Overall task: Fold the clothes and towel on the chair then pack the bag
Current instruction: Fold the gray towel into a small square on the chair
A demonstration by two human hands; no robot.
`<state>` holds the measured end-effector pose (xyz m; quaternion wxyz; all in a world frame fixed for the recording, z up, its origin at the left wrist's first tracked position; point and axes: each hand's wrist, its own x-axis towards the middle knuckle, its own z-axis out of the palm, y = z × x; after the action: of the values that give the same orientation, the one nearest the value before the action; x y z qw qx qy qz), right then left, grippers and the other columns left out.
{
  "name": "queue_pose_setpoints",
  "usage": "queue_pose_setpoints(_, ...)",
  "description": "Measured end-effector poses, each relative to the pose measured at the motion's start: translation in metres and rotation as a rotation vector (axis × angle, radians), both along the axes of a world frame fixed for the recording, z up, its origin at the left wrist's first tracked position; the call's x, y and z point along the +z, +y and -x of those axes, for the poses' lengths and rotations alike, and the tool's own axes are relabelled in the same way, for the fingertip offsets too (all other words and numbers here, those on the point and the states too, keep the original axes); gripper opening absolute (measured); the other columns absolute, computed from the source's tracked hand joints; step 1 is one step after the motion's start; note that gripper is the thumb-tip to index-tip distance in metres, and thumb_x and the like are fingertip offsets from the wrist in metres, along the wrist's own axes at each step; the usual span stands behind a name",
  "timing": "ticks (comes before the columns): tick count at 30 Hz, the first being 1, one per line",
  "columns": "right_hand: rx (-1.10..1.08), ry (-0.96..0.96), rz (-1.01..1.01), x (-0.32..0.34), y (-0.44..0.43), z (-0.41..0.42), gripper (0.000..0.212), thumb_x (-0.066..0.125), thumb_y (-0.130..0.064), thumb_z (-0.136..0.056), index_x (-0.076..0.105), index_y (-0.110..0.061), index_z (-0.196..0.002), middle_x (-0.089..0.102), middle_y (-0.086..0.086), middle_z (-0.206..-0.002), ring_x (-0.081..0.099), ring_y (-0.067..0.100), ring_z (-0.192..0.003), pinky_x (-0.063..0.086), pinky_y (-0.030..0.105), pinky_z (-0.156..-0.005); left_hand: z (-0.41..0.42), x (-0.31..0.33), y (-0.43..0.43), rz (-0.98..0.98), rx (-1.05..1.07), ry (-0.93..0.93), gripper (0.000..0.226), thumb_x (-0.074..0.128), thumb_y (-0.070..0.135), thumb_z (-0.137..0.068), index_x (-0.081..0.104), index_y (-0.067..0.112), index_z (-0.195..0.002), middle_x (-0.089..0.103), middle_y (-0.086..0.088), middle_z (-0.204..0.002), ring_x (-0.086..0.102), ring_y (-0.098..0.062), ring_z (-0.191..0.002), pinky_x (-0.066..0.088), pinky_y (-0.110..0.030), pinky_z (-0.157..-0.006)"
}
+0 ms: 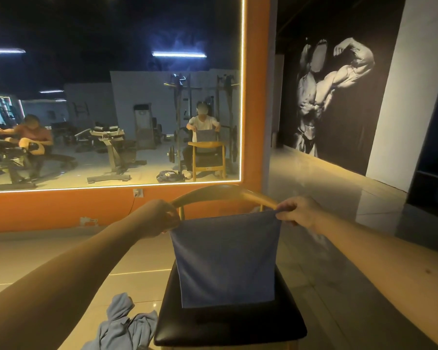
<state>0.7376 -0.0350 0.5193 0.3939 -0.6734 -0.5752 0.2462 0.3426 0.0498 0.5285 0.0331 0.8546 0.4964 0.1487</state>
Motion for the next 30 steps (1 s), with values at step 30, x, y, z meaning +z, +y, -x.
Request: queue_pose_setpoints(30,-0.234,0.464,-0.185,-0.07,0.114,0.005,0.007,0.071,-0.001,-0.091,0.069,-0.007,-0.086,0.071,0.011,-0.089,0.071,0.021,-0.074,0.055,0.013,-0.058,-0.061,-0.101,0.097,-0.075,0.17,-0.482,0.005,0.065,0.019,-0.098,0.069,0.02,-0.101,0.067,0.006,-0.095,0.064,-0.01,-0.088,0.052,-0.026,-0.081)
